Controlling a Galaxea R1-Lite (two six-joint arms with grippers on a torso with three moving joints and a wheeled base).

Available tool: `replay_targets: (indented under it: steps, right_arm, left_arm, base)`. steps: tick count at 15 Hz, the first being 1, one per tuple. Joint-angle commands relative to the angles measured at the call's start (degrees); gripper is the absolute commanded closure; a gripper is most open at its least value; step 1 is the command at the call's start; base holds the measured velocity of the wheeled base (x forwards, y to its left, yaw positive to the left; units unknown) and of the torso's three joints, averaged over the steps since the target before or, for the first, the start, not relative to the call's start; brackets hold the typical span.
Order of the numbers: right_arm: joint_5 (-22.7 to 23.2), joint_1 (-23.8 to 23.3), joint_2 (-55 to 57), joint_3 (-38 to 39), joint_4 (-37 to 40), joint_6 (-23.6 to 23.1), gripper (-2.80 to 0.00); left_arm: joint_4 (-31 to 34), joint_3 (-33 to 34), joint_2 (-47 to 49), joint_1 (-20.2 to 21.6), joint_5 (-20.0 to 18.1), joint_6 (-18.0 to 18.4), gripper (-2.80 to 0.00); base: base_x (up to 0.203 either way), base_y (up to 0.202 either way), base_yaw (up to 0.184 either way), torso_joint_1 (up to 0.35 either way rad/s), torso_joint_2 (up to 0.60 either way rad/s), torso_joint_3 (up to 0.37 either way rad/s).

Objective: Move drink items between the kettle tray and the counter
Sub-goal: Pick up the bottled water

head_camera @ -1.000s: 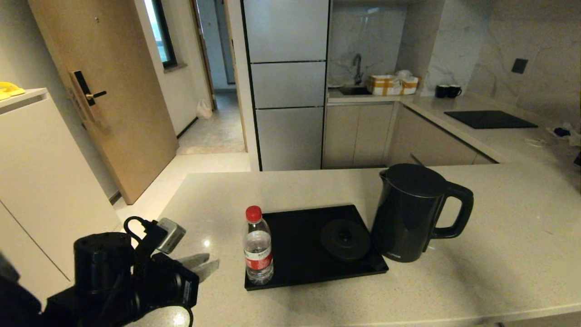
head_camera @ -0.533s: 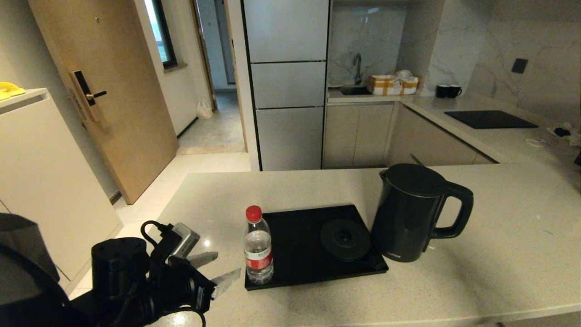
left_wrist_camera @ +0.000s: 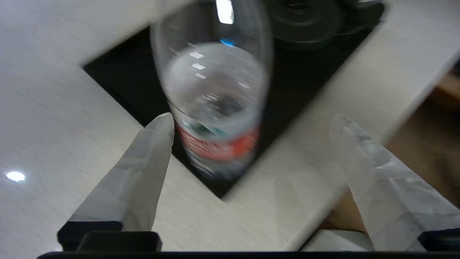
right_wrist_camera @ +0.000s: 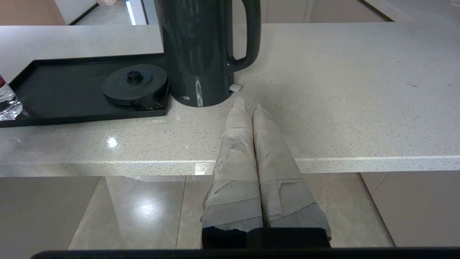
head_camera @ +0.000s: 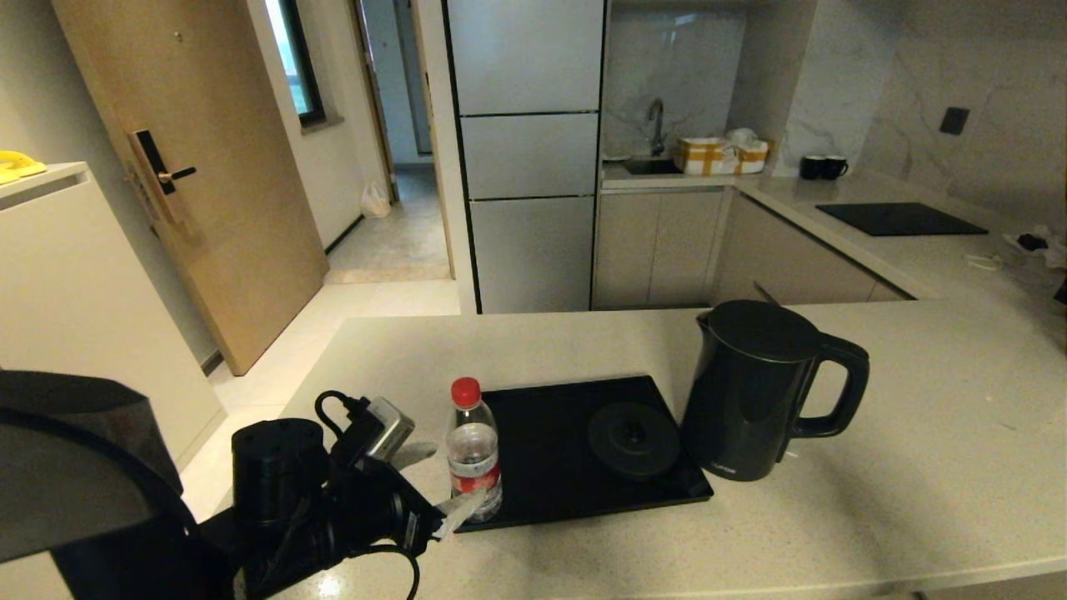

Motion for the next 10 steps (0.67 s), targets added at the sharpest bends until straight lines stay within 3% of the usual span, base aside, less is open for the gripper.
replay_targets:
  steps: [1,4,7,10]
  right_arm:
    - [0.0,0.0,0.0,0.0,0.0,0.0,0.0]
    - [0.0,0.0,0.1,0.0,0.0,0.0,0.0]
    - [0.0,0.0,0.0,0.0,0.1,0.0,0.0]
    - [0.0,0.0,0.0,0.0,0.0,0.0,0.0]
  left_arm:
    - [-0.4,-5.6,5.5,-0.4,0.5,1.6,-2.8]
    - [-0.4,-6.7,6.5,-0.4,1.6,2.5,-2.8]
    - [-2.8,-10.0,13.2,-0.4,7.3,5.0,-2.8]
    - [-3.2,-10.6,13.7,-0.4,8.2,5.2,-2.8]
  base:
    - [0.0,0.0,0.0,0.0,0.0,0.0]
    - [0.0,0.0,0.0,0.0,0.0,0.0]
    - [0.0,0.0,0.0,0.0,0.0,0.0]
    - [0.0,0.0,0.0,0.0,0.0,0.0]
